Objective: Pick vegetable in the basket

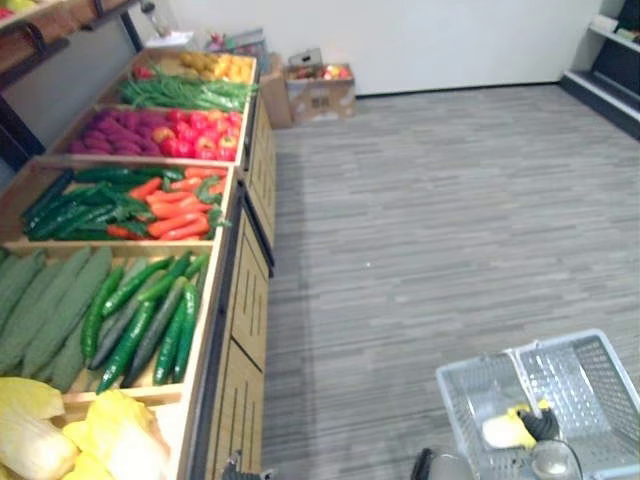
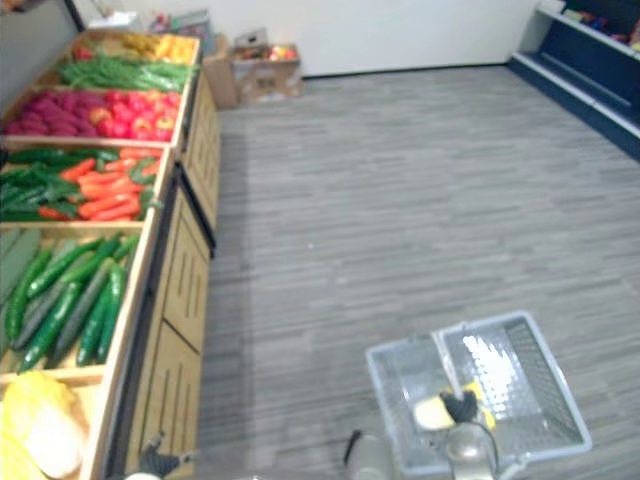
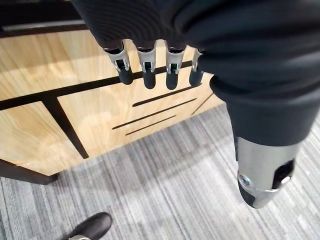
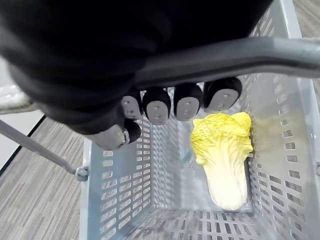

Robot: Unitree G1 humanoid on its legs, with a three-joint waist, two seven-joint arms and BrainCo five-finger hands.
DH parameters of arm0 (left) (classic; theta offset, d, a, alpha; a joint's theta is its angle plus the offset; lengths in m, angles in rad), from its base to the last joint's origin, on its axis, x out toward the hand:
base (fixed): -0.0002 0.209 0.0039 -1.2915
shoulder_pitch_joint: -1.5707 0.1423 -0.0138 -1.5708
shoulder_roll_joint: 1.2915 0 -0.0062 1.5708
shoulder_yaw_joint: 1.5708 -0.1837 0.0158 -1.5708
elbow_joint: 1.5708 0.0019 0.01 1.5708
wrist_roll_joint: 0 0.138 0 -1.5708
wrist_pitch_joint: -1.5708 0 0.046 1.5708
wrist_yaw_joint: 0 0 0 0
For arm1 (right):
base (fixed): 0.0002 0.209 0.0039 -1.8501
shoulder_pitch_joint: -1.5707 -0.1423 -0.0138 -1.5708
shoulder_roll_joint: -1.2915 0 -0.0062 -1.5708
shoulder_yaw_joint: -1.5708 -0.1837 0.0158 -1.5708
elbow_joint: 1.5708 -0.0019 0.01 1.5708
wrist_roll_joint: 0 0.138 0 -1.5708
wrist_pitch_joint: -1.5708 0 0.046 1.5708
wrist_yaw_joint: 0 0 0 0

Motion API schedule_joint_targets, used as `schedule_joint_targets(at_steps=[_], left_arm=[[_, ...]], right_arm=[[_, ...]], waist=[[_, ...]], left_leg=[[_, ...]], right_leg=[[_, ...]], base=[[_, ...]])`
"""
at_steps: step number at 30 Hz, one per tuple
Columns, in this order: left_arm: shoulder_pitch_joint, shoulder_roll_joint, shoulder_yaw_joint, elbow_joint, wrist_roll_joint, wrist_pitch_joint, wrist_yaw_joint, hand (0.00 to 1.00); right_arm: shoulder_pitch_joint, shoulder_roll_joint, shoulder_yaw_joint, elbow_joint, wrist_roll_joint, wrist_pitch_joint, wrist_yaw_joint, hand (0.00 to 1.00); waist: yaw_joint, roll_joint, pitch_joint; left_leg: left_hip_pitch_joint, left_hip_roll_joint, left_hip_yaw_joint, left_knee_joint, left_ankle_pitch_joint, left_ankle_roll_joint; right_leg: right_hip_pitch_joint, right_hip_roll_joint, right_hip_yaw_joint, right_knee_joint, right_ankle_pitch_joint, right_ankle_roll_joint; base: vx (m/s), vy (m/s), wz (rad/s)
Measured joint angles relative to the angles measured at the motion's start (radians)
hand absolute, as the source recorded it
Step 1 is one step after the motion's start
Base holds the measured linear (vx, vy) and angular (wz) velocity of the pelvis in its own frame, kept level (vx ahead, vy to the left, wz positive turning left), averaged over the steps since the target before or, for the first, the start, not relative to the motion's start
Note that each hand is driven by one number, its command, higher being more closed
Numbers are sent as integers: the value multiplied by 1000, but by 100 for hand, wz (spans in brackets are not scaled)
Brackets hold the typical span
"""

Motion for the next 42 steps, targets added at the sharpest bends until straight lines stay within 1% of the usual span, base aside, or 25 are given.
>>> schedule_joint_targets(at_steps=[1, 2, 3, 4, 6, 7, 8, 10, 11, 12, 13, 16, 18, 21, 28, 30, 33, 34, 36, 42], left_arm=[[7, -18, -1, 11, 1, 2, -3, 0], [5, -37, -6, 11, 1, 2, -3, 0], [3, -44, -7, 11, 1, 2, -3, 0], [-3, -56, -7, 11, 1, 2, -4, 0], [-9, -71, -7, 9, 2, -3, -4, 0], [-9, -72, -6, 8, 2, -5, -3, 0], [-8, -72, -2, 11, 2, -4, 0, 0], [-6, -72, -2, 12, 3, -4, 5, 0], [-6, -75, -2, 11, 6, -4, 13, 0], [-6, -78, -2, 11, 8, -4, 16, 0], [-8, -81, -2, 11, 7, -4, 20, 0], [-4, -81, 3, 14, 7, -4, 21, 0], [-6, -81, 7, 13, 7, -4, 21, 0], [-8, -81, 7, 13, 7, -4, 21, 0], [-7, -81, 12, 11, 7, -4, 25, 0], [-6, -81, 14, 13, 7, -4, 25, 0], [-7, -81, 14, 12, 7, -4, 25, 0], [-7, -81, 14, 13, 7, -4, 25, 0], [-6, -81, 15, 13, 7, -4, 25, 0], [-6, -82, 15, 14, 7, -4, 24, 0]], right_arm=[[-18, 2, -2, -8, -6, -3, -1, 100], [-31, 2, -10, -10, -8, -1, -4, 100], [-36, 2, -13, -11, -12, 0, -2, 100], [-34, 5, -21, -13, -28, 0, 1, 100], [-18, 6, -32, -28, -29, 2, 1, 100], [5, 7, -40, -44, -29, 5, 0, 100], [12, 8, -47, -49, -29, 5, -1, 100], [22, 8, -49, -54, -29, 4, 0, 100], [26, 8, -53, -54, -29, 4, 0, 100], [28, 7, -55, -55, -29, 4, -1, 100], [31, 9, -62, -54, -29, 4, -3, 100], [43, 17, -61, -60, -29, 1, -3, 100], [44, 19, -61, -64, -29, 1, -2, 100], [45, 20, -61, -64, -29, 1, 0, 100], [77, 20, -62, -60, -29, 1, 1, 100], [80, 20, -61, -54, -29, 1, 2, 100], [82, 21, -61, -46, -29, 1, 3, 100], [82, 21, -61, -43, -29, 1, 2, 100], [82, 22, -61, -42, -29, 1, 2, 100], [83, 24, -61, -27, -29, 1, 8, 100]], waist=[[-2, 25, -2], [2, 44, 0], [3, 47, 0], [5, 49, 1], [-3, 52, 1], [-5, 56, 0], [-3, 60, 2], [-5, 64, 2], [-5, 68, 3], [-5, 73, 3], [-5, 80, 3], [-2, 78, 4], [-2, 79, 4], [-4, 79, 4], [-5, 79, 4], [-5, 80, 5], [-6, 79, 5], [-6, 79, 5], [-6, 80, 5], [-5, 79, 5]], left_leg=[[-12, 42, 10, -1, 12, -15], [-19, 75, 21, -14, 12, -17], [-24, 85, 21, -21, 15, -17], [-29, 96, 7, -34, 33, -20], [-41, 110, -3, -32, 57, -33], [-46, 116, -1, -34, 67, -35], [-50, 121, 2, -36, 72, -44], [-62, 127, 3, -36, 71, -45], [-65, 129, 5, -43, 69, -48], [-65, 132, 6, -49, 64, -55], [-73, 140, 7, -50, 47, -74], [-87, 134, 14, -43, 35, -70], [-101, 126, 26, -38, 35, -69], [-99, 125, 32, -36, 35, -69], [-88, 121, 28, -33, 37, -66], [-72, 121, 29, -35, 37, -67], [-57, 117, 32, -38, 36, -67], [-57, 113, 32, -38, 36, -66], [-57, 110, 31, -38, 36, -65], [-37, 110, 25, -42, 36, -65]], right_leg=[[15, 57, -10, -61, 9, -5], [19, 103, -16, -107, 14, -6], [17, 118, -19, -120, 14, -6], [19, 134, -32, -136, 11, -10], [37, 138, -65, -154, 5, -19], [42, 141, -77, -163, 3, -22], [45, 147, -83, -172, 3, -22], [47, 155, -88, -193, 6, -18], [47, 159, -88, -203, 13, -9], [47, 164, -89, -210, 15, -8], [47, 173, -89, -222, 23, -6], [56, 182, -81, -277, 59, -4], [57, 189, -69, -321, 97, -8], [68, 197, -61, -351, 119, -10], [94, 200, -58, -377, 134, -3], [112, 203, -57, -387, 138, -6], [128, 202, -52, -396, 145, 3], [131, 200, -50, -405, 150, -2], [136, 199, -51, -414, 159, 3], [162, 200, -58, -424, 161, 2]], base=[[207, -241, -26], [197, -241, -19], [169, -210, -7], [127, -173, 18], [82, -131, 37], [21, -69, 28], [9, -54, 20], [-19, -21, 12], [-37, 0, 11], [-38, 11, 10], [-31, 17, 6], [-59, 48, -5], [-30, 62, -17], [5, 39, -11], [27, 43, 2], [32, 49, -1], [18, 54, -2], [10, 63, 0], [9, 43, 2], [15, 33, 3]])
